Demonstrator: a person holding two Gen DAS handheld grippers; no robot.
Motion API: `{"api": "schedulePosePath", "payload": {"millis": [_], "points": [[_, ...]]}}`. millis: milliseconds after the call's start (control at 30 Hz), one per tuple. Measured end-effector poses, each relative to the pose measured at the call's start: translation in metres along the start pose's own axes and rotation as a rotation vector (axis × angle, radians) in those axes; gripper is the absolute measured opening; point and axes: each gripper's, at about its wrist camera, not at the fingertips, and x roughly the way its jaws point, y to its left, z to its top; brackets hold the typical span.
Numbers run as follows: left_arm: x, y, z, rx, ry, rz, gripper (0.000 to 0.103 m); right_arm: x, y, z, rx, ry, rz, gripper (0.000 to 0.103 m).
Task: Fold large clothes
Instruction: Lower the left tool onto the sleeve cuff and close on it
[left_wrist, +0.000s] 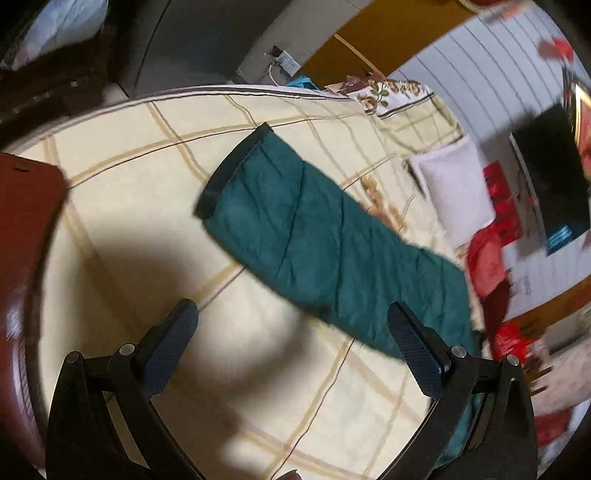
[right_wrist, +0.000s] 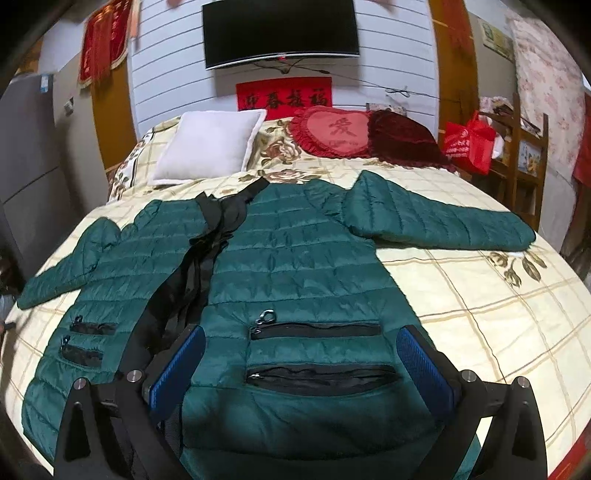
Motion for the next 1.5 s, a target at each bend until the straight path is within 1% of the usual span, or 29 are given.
{"api": "schedulePosePath", "payload": {"millis": [100, 167, 233, 300, 333, 567, 600, 633, 700, 733, 767, 867, 900, 967, 1033, 1067, 1100, 1133, 1200, 1233, 1267, 1367, 1433, 1500], "points": [[0.008, 0.004, 0.014, -0.067, 0.011, -0.081, 0.102, 0.004, 0.013, 0.0, -0.05, 0.003, -0.001, 0.103], [0.013, 0.005, 0.023, -0.091, 0.01, -0.103, 0.102, 0.003, 0.02, -0.001, -0.083, -0.005, -0.004, 0.103], [0.016, 0.008, 0.03, -0.111, 0.011, -0.143, 0.102, 0.004, 0.027, -0.001, -0.112, -0.013, -0.012, 0.103], [0.017, 0.008, 0.034, -0.108, 0.006, -0.156, 0.102, 0.005, 0.029, -0.001, -0.12, -0.011, -0.008, 0.103], [0.017, 0.008, 0.036, -0.093, 0.001, -0.148, 0.102, 0.005, 0.029, -0.001, -0.12, -0.008, -0.008, 0.103], [0.019, 0.007, 0.042, -0.062, -0.054, -0.144, 0.102, 0.009, 0.029, 0.0, -0.11, -0.001, 0.0, 0.103], [0.018, 0.007, 0.044, -0.073, -0.067, -0.164, 0.102, 0.009, 0.03, 0.0, -0.116, -0.001, -0.001, 0.103], [0.016, 0.008, 0.045, -0.088, -0.086, -0.204, 0.102, 0.009, 0.032, -0.001, -0.127, 0.0, -0.001, 0.103], [0.014, 0.008, 0.045, -0.101, -0.128, -0.257, 0.102, 0.008, 0.033, -0.002, -0.14, -0.004, -0.006, 0.103], [0.013, 0.008, 0.046, -0.103, -0.145, -0.262, 0.102, 0.008, 0.034, -0.002, -0.147, -0.007, -0.01, 0.103], [0.015, 0.007, 0.048, -0.106, -0.149, -0.244, 0.102, 0.008, 0.034, -0.002, -0.148, -0.007, -0.01, 0.103], [0.024, 0.008, 0.055, -0.117, -0.151, -0.078, 0.102, 0.009, 0.033, -0.002, -0.147, -0.002, -0.008, 0.103], [0.027, 0.01, 0.057, -0.128, -0.155, -0.039, 0.101, 0.01, 0.033, -0.002, -0.147, 0.0, -0.007, 0.103], [0.03, 0.006, 0.06, -0.11, -0.161, -0.002, 0.1, 0.01, 0.034, -0.002, -0.149, 0.001, -0.007, 0.103], [0.034, 0.001, 0.062, -0.085, -0.151, 0.048, 0.09, 0.01, 0.034, -0.002, -0.151, 0.0, -0.009, 0.103], [0.035, 0.002, 0.061, -0.082, -0.151, 0.055, 0.077, 0.011, 0.034, -0.002, -0.153, 0.001, -0.01, 0.103], [0.036, 0.003, 0.061, -0.087, -0.15, 0.058, 0.061, 0.011, 0.034, -0.002, -0.153, 0.003, -0.009, 0.103], [0.037, 0.005, 0.06, -0.096, -0.142, 0.054, 0.054, 0.012, 0.035, -0.002, -0.153, 0.005, -0.007, 0.103], [0.038, 0.007, 0.059, -0.106, -0.137, 0.057, 0.031, 0.013, 0.035, -0.001, -0.155, 0.009, -0.009, 0.103], [0.038, 0.006, 0.058, -0.099, -0.137, 0.063, 0.024, 0.013, 0.035, -0.002, -0.156, 0.009, -0.008, 0.103], [0.035, 0.007, 0.055, -0.095, -0.136, 0.052, 0.015, 0.012, 0.035, -0.002, -0.156, 0.008, -0.008, 0.103], [0.026, 0.0, 0.053, -0.057, -0.174, 0.012, 0.012, 0.013, 0.035, -0.002, -0.154, 0.009, -0.009, 0.103], [0.013, -0.008, 0.05, -0.024, -0.209, -0.004, 0.012, 0.012, 0.033, -0.001, -0.145, 0.005, -0.011, 0.103], [0.0, -0.013, 0.047, -0.016, -0.232, -0.02, 0.012, 0.01, 0.03, -0.001, -0.128, 0.002, -0.006, 0.103]]}}
